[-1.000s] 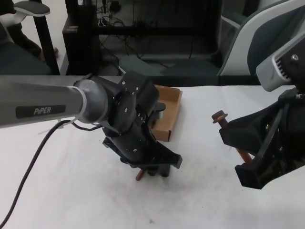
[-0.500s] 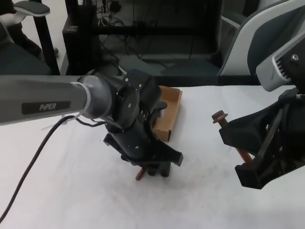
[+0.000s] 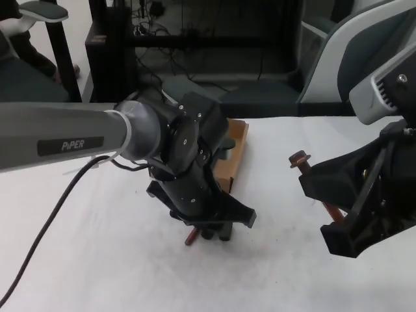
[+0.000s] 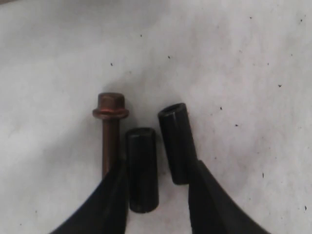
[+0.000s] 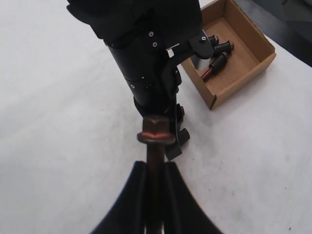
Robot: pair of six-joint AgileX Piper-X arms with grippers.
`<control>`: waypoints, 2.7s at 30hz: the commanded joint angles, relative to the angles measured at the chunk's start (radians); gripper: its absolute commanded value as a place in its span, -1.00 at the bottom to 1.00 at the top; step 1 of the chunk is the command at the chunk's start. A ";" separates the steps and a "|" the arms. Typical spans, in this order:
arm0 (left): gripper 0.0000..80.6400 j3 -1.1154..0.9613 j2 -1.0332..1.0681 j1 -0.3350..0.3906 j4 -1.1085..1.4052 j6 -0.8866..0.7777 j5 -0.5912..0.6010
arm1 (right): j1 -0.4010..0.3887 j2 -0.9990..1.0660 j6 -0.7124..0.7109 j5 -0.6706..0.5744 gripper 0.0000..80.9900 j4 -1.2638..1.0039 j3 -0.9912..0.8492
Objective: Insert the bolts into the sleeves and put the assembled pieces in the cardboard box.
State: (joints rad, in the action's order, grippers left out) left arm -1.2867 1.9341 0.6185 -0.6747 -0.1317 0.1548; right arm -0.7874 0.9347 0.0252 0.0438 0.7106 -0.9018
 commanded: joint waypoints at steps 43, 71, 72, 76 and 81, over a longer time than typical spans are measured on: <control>-0.63 -0.009 0.076 -0.039 0.004 0.064 0.008 | 0.000 -0.011 -0.008 -0.005 -0.99 -0.003 -0.003; -0.96 -0.012 0.053 -0.039 -0.058 0.033 0.003 | 0.000 -0.011 -0.057 -0.005 -0.99 -0.001 0.026; -0.96 -0.012 0.045 -0.039 -0.058 0.033 0.003 | 0.000 -0.011 -0.053 -0.005 -0.99 0.003 0.033; -0.96 -0.012 0.019 -0.039 -0.052 0.033 0.003 | 0.000 -0.011 -0.053 -0.005 -0.99 0.016 0.044; -0.96 -0.012 0.013 -0.039 -0.040 0.033 0.003 | 0.000 -0.011 -0.053 -0.005 -0.99 0.010 0.044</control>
State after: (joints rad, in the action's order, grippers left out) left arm -1.2974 1.9659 0.5817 -0.7139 -0.0962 0.1738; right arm -0.7874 0.9347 -0.0247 0.0438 0.7277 -0.8543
